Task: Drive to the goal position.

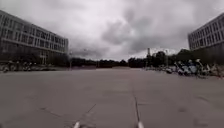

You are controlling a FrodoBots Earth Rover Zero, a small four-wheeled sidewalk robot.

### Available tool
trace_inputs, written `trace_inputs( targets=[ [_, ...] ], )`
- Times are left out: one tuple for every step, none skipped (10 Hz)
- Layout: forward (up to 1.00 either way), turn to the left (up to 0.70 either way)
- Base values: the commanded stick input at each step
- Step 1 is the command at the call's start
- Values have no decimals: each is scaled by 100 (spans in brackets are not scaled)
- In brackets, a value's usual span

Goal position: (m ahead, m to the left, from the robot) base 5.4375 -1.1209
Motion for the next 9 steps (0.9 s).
trace_inputs(
  targets=[
    [100, 0],
    [100, 0],
    [100, 0],
    [100, 0],
    [100, 0],
    [100, 0],
    [100, 0],
    [100, 0],
    [100, 0]
  ],
)
